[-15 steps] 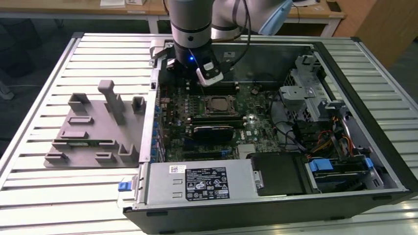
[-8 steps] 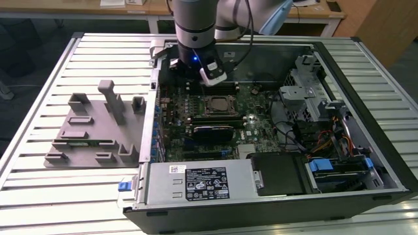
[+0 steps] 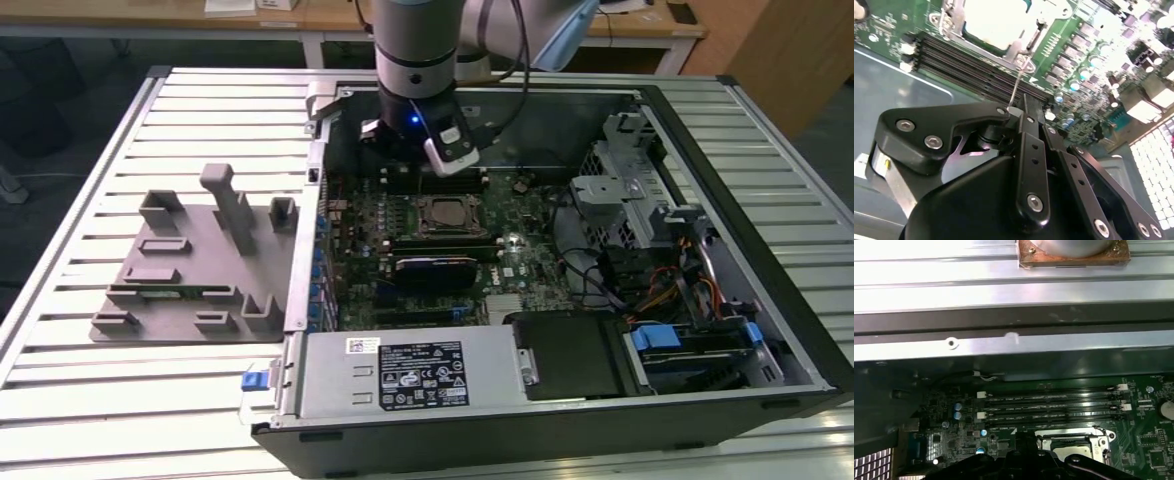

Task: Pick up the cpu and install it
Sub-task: 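Install the first cpu locking lever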

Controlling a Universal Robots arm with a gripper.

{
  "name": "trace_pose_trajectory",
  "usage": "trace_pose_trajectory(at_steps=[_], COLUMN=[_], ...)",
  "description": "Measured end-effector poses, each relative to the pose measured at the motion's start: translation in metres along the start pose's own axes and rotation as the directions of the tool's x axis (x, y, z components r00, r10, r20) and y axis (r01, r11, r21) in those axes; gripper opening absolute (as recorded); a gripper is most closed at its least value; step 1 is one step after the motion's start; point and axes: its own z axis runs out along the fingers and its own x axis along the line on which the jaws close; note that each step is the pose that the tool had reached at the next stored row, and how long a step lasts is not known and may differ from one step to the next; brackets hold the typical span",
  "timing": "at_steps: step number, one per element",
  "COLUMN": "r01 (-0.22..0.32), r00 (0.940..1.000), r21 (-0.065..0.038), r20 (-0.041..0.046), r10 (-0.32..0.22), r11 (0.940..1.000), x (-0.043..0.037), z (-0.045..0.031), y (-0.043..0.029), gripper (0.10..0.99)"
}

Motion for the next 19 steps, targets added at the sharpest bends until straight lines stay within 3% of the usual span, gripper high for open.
trace_pose_trajectory(at_steps=[13, 19], r01=[0.000, 0.000], r00=[1.0000, 1.0000], r21=[0.000, 0.001], r20=[0.0000, 0.0000], r10=[0.000, 0.000], r11=[1.0000, 1.0000], x=[-0.0217, -0.0235], z=[0.0006, 0.0006], y=[0.0014, 0.0015], gripper=[0.106, 0.106])
